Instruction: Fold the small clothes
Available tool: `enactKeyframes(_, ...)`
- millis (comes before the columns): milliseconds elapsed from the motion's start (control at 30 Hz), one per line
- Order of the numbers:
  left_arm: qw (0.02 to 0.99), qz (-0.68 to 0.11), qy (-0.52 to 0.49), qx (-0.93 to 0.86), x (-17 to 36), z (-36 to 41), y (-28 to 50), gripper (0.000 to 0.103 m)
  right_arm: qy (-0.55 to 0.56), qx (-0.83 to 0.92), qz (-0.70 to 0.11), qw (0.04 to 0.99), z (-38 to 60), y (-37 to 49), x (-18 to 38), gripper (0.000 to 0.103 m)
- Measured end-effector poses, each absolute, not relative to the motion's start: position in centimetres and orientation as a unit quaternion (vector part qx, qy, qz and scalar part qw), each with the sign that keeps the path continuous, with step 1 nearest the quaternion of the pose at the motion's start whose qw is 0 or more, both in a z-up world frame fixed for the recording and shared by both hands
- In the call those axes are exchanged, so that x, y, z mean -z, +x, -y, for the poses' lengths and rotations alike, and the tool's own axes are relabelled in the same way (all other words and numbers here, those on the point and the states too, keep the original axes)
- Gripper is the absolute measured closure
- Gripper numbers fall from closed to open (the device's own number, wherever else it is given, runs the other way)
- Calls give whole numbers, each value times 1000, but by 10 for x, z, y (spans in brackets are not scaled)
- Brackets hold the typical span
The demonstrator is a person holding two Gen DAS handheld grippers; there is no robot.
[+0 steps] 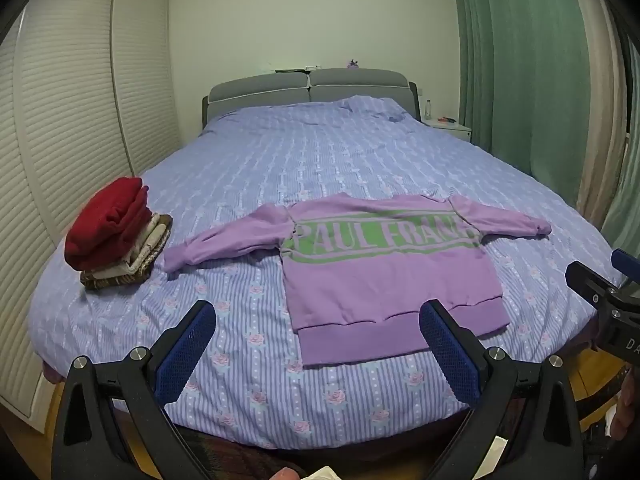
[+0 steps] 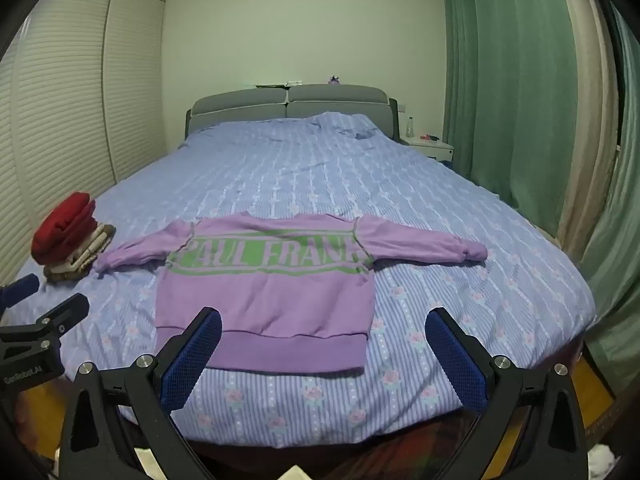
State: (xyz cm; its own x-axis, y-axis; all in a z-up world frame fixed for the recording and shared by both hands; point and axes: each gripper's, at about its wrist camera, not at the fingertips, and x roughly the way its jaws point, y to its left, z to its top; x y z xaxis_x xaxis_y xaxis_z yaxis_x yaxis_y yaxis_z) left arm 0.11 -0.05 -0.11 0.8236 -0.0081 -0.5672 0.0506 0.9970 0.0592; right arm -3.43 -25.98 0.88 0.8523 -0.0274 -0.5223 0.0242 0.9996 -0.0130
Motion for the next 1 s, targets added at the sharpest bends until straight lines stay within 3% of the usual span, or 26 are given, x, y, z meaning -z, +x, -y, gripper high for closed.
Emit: enactKeyframes(1000, 960, -278, 25, 28, -3, -4, -2, 0, -5, 13, -278, 960, 258, -33, -8, 0)
